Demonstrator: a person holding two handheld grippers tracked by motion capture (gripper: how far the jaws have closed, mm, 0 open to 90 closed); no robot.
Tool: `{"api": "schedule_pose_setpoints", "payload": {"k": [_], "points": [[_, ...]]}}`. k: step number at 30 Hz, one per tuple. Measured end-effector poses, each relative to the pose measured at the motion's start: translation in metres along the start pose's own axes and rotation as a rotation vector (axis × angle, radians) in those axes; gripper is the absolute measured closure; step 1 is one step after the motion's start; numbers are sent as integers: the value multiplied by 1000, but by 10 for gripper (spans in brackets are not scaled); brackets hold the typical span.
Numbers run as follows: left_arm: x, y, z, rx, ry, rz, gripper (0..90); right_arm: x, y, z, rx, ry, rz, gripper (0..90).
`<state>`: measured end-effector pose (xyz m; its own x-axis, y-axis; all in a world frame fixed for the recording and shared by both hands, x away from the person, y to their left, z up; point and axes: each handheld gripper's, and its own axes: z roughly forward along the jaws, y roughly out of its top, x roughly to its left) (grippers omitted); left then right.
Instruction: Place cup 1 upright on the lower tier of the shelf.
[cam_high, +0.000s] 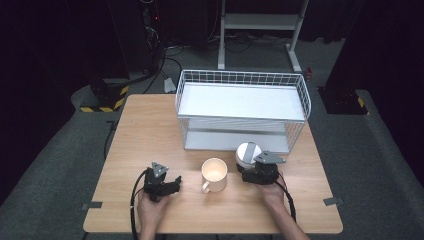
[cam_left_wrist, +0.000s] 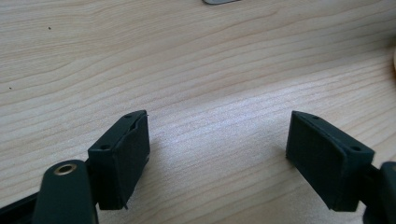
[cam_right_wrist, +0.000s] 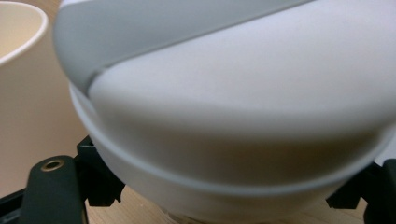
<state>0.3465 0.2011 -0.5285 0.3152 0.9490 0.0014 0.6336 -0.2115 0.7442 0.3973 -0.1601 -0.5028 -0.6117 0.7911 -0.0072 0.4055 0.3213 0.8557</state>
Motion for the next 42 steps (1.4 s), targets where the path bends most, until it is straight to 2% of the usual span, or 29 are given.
{"api": "schedule_pose_setpoints", "payload": {"k": [4, 9, 21, 42], "points": [[0, 0, 0, 0, 0, 0, 218, -2, 0, -2, 1, -1, 9, 185], [0, 0, 0, 0, 0, 0, 218, -6, 2, -5, -4, -5, -1, 185], [0, 0, 0, 0, 0, 0, 218, -21, 10, -12, -13, -15, 31, 185], [0, 0, 0, 4, -1, 5, 218, -41, 21, -8, 0, -38, 77, 185]]}}
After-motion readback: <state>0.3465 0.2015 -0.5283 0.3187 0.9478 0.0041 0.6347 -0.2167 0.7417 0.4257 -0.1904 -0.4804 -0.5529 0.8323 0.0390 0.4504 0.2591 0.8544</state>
